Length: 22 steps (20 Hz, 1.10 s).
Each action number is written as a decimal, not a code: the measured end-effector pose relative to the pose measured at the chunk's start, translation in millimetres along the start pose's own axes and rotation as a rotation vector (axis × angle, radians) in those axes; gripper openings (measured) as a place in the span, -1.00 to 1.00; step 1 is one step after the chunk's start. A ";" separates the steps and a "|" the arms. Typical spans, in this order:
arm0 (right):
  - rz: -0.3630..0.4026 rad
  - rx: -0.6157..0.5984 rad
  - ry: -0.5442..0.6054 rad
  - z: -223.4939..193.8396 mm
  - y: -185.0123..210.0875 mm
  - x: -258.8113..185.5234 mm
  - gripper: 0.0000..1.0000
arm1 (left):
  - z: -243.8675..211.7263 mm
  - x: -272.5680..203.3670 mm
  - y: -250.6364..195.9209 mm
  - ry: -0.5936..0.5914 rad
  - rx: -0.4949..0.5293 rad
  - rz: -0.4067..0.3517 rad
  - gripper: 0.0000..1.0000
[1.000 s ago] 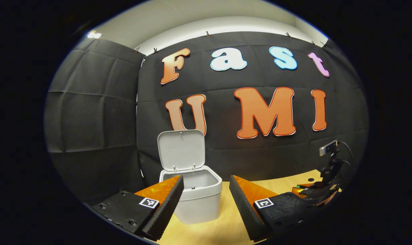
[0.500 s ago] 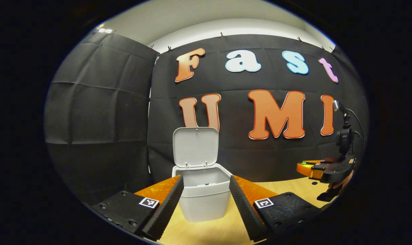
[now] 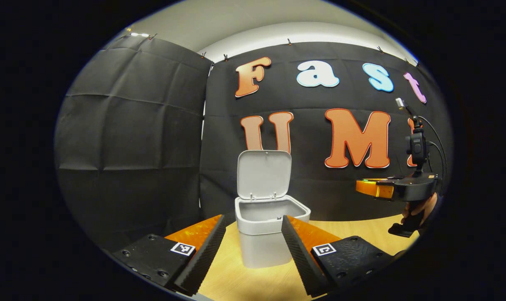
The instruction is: Press the lid of the desktop garbage bin to open it, pick up the crumpled paper on the desktop and throw it into the bin, then pick up the pop can on the desktop and drop it into the bin, and finally close the garbage bin lid.
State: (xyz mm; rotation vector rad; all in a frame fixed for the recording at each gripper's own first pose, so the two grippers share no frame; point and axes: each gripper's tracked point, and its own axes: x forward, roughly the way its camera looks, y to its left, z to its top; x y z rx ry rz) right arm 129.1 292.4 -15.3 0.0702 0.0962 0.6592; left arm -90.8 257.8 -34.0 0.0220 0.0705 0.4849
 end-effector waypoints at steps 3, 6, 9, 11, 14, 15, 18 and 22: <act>0.059 -0.021 0.000 0.5 32.7 23.5 -0.68 | -3.0 -5.4 18.5 0.002 -0.004 0.034 0.72; 0.103 -0.019 0.004 -1.5 62.7 45.3 -0.68 | -4.9 -8.4 33.3 0.006 -0.006 0.064 0.72; 0.130 -0.019 0.009 -5.9 84.2 69.4 -0.68 | -9.4 -10.3 46.5 0.013 -0.007 0.092 0.72; 0.148 -0.024 0.015 -10.6 98.1 83.7 -0.68 | -9.1 -13.0 47.7 0.015 -0.003 0.103 0.72; 0.149 -0.054 0.000 -16.3 113.7 104.5 -0.68 | -11.7 -8.4 50.8 0.017 0.004 0.111 0.72; 0.154 -0.059 -0.001 -18.9 117.7 111.1 -0.67 | -13.4 -8.8 51.9 0.019 0.008 0.115 0.72; 0.159 -0.070 -0.009 -21.5 125.8 123.9 -0.23 | -13.0 -8.5 53.2 0.022 0.016 0.118 0.72; 0.164 -0.083 -0.025 -19.3 121.4 123.6 0.41 | -11.6 -6.1 49.1 0.023 0.016 0.105 0.76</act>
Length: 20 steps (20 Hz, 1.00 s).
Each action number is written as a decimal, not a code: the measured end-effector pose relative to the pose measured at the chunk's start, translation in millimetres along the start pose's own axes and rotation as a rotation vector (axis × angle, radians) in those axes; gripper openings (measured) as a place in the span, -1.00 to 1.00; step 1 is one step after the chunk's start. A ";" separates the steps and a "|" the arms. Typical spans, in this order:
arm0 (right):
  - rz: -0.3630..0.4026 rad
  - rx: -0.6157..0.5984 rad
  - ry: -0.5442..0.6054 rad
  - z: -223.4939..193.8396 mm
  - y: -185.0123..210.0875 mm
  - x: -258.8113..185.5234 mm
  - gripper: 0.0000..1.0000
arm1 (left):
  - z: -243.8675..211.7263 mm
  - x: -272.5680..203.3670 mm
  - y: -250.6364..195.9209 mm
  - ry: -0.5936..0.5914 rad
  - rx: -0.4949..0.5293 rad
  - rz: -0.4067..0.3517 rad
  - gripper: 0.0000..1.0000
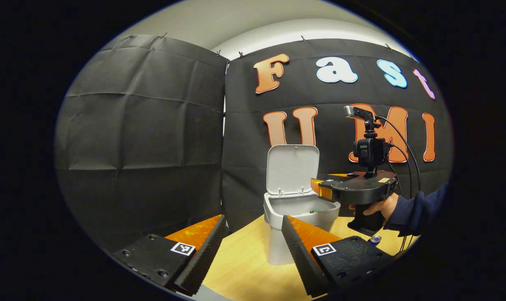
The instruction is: Press the lid of the desktop garbage bin to open it, pick up the crumpled paper on the desktop and throw it into the bin, then pick up the pop can on the desktop and drop it into the bin, and finally close the garbage bin lid.
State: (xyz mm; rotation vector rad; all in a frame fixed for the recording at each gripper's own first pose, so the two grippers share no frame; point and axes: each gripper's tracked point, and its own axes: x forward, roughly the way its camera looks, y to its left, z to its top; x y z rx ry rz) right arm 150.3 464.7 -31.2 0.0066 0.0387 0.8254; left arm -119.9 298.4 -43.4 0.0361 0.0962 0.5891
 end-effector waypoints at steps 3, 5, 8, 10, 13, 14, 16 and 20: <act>-0.021 -0.020 -0.028 13.6 -16.3 -14.8 0.71 | 1.7 9.0 -16.1 -0.005 -0.005 -0.039 0.72; -0.042 -0.033 -0.050 22.6 -32.9 -26.6 0.84 | 6.3 18.6 -35.3 -0.017 -0.003 -0.073 0.72; -0.086 -0.025 -0.064 32.4 -59.7 -53.3 0.87 | 5.0 24.0 -67.2 -0.028 -0.011 -0.141 0.72; -0.123 -0.017 -0.072 35.5 -80.0 -77.1 0.87 | 1.3 27.7 -92.2 -0.025 -0.036 -0.200 0.73; -0.201 -0.020 -0.081 36.2 -114.1 -110.2 0.87 | -8.3 30.9 -134.5 -0.023 -0.025 -0.290 0.72; -0.227 -0.018 -0.079 34.4 -124.8 -122.3 0.87 | -10.9 33.2 -150.8 -0.026 -0.024 -0.327 0.73; -0.279 -0.019 -0.072 31.9 -147.3 -146.0 0.87 | -21.6 33.6 -185.1 -0.020 -0.016 -0.403 0.73; -0.395 -0.028 -0.070 30.2 -191.1 -194.8 0.87 | -47.4 30.5 -245.8 0.007 0.016 -0.540 0.73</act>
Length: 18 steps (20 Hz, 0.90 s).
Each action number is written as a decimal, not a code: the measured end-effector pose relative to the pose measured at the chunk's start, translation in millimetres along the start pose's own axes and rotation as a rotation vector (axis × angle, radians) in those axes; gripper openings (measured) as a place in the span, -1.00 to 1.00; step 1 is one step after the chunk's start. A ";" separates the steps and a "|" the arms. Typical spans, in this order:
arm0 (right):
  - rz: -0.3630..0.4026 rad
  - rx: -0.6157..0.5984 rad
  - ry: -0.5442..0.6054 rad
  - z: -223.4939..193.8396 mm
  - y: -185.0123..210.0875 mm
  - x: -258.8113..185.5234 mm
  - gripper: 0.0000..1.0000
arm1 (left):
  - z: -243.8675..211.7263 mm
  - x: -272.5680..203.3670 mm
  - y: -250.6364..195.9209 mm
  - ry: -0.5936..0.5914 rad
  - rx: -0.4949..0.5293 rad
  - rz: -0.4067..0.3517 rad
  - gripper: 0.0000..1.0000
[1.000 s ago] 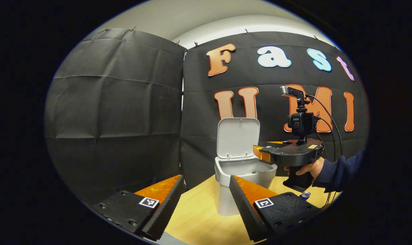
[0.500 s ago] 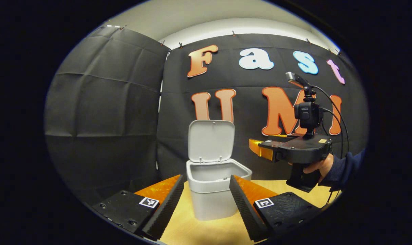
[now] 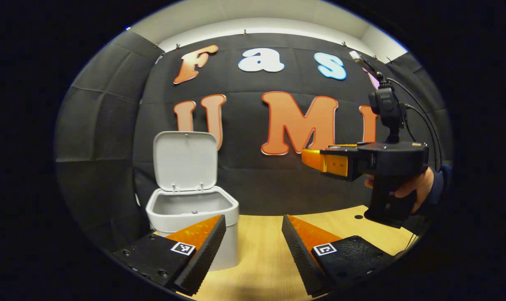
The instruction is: Press the lid of the desktop garbage bin to open it, pick up the crumpled paper on the desktop and throw it into the bin, then pick up the pop can on the desktop and drop it into the bin, and finally close the garbage bin lid.
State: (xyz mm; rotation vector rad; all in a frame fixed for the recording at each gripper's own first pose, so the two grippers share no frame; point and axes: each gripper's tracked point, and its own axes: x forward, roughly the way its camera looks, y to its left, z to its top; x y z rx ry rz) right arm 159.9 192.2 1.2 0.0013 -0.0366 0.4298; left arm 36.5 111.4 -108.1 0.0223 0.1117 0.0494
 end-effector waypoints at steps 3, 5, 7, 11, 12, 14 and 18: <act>-0.078 0.001 0.006 1.1 -33.9 -17.7 0.87 | -15.3 13.0 -30.3 0.027 -0.006 -0.079 0.73; -0.128 0.005 0.010 1.1 -53.5 -30.8 0.87 | -28.0 23.4 -48.8 0.059 -0.003 -0.133 0.73; -0.175 0.007 0.018 -1.6 -71.7 -45.9 0.87 | -43.5 32.2 -65.5 0.089 0.013 -0.175 0.75; -0.257 0.001 0.039 -7.2 -100.7 -71.7 0.87 | -81.7 49.2 -96.1 0.160 0.040 -0.255 0.78; -0.279 -0.002 0.044 -8.1 -109.6 -79.1 0.87 | -91.2 53.8 -103.2 0.171 0.043 -0.273 0.78; -0.313 -0.002 0.050 -7.9 -119.2 -89.6 0.87 | -109.5 59.6 -116.5 0.189 0.061 -0.304 0.78; -0.375 -0.002 0.067 -11.4 -136.8 -106.7 0.87 | -151.6 73.2 -136.8 0.235 0.087 -0.340 0.79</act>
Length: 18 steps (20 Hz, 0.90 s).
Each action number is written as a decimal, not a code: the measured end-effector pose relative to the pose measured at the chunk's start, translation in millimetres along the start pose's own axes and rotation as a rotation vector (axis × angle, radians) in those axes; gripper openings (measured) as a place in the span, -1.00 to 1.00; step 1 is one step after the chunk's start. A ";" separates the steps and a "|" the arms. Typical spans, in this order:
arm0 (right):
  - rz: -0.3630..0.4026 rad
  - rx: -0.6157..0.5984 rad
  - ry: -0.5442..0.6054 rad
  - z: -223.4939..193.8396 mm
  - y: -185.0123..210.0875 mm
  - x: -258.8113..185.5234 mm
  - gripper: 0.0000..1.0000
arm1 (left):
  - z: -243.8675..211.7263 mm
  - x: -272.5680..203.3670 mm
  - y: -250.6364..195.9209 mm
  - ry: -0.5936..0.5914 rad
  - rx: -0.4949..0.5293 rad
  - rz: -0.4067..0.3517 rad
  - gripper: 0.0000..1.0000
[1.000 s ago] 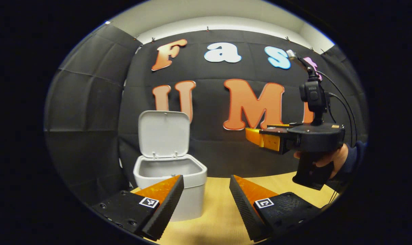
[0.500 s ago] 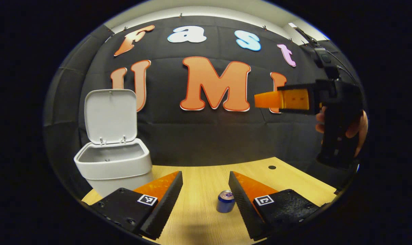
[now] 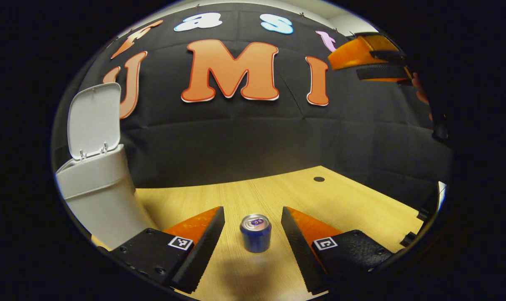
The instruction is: Press the lid of the desktop garbage bin to open it, pick up the crumpled paper on the desktop and throw it into the bin, then pick up the pop can on the desktop and drop it into the bin, and finally close the garbage bin lid.
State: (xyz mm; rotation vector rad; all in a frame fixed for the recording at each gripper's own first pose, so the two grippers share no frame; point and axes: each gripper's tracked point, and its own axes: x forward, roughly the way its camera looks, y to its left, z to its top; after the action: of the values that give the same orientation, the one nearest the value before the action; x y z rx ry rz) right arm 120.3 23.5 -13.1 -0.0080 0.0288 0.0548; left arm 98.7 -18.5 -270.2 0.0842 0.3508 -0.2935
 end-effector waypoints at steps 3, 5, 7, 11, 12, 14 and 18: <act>-0.035 -0.014 0.013 -5.9 -12.5 -10.7 0.86 | -24.9 25.9 1.2 0.037 0.002 0.001 0.80; -0.052 -0.022 0.023 -6.6 -18.3 -16.6 0.86 | -39.9 46.2 3.1 0.062 -0.001 0.016 0.81; -0.066 -0.035 0.030 -7.5 -22.9 -21.4 0.87 | -58.9 66.5 3.3 0.107 -0.019 0.016 0.82; -0.094 -0.054 0.050 -9.4 -34.5 -27.1 0.86 | -93.6 92.4 2.9 0.191 -0.021 0.012 0.85; -0.103 -0.061 0.054 -11.1 -37.9 -28.6 0.86 | -96.6 97.8 3.0 0.197 -0.018 0.011 0.85; -0.117 -0.073 0.068 -15.4 -44.4 -31.4 0.86 | -101.3 104.9 2.0 0.203 -0.015 0.007 0.86; -0.142 -0.076 0.090 -22.3 -56.8 -34.5 0.87 | -99.4 114.5 -2.7 0.207 -0.006 0.001 0.71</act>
State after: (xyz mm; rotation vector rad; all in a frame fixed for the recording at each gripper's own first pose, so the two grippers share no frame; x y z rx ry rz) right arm 88.4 -35.3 -34.0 -0.0887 0.1158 -0.0865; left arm 168.3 -38.7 -403.5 0.1093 0.5565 -0.2833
